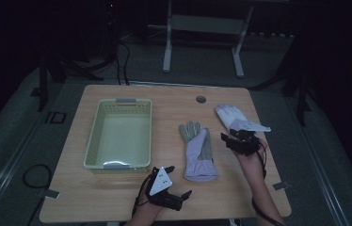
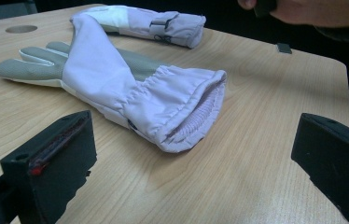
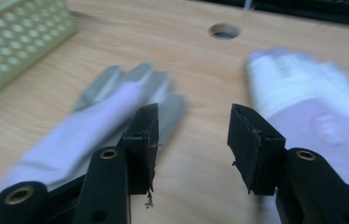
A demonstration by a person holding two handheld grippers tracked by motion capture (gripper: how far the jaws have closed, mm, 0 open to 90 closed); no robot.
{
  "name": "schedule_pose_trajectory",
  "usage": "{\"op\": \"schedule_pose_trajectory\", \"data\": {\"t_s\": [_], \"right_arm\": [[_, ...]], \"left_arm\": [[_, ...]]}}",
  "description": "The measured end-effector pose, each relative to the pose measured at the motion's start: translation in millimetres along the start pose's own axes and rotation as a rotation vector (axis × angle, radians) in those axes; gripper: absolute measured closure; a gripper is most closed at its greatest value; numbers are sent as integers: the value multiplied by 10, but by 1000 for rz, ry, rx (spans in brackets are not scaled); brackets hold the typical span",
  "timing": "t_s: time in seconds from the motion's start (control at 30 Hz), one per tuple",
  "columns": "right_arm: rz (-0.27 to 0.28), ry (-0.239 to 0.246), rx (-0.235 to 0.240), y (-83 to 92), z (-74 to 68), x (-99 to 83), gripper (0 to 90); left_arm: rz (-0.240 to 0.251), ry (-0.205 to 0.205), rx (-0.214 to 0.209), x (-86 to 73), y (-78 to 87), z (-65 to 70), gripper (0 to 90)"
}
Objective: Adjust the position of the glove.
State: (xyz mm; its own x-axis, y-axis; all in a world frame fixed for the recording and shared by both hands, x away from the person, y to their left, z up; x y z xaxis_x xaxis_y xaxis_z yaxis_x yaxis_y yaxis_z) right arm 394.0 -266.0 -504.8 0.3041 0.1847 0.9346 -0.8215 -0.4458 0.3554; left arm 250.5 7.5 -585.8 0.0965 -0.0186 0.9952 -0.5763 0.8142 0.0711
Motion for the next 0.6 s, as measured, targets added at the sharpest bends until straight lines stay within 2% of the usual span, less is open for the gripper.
{"op": "schedule_pose_trajectory", "data": {"t_s": [0.23, 0.37, 0.43, 0.47, 0.53, 0.6], "right_arm": [[12, -23, -34, -55, 566, 70, 527], [8, -49, -10, -115, 842, 101, 518], [-14, -50, -21, -173, 945, 70, 504], [-27, -47, -6, -209, 981, 43, 498], [-58, -31, -13, -281, 1037, -12, 485], [-81, -44, 0, -354, 1091, -65, 493]], "left_arm": [[-3, -6, -2, 0, 2, 0, 2], [-2, -7, -6, 0, 3, 2, 2], [-3, -7, -6, 0, 2, 1, 2], [-2, -6, -5, 0, 2, 1, 2], [-2, -6, -6, 0, 3, 1, 2], [0, -9, -6, 0, 4, 3, 2]]}}
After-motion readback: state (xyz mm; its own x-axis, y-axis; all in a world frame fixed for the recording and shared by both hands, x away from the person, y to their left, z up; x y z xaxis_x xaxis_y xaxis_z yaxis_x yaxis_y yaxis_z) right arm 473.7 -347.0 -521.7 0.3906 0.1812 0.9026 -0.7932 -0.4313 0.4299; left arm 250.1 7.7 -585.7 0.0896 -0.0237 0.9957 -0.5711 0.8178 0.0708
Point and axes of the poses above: each handheld gripper's, and its own axes: y roughly backward along the jaws, x roughly out of its top, z roughly to its right, the point moved 3 cm from there along -y, roughly forward along the jaws, and after that the axes turned 14 degrees about z, right-handed, at the moved point
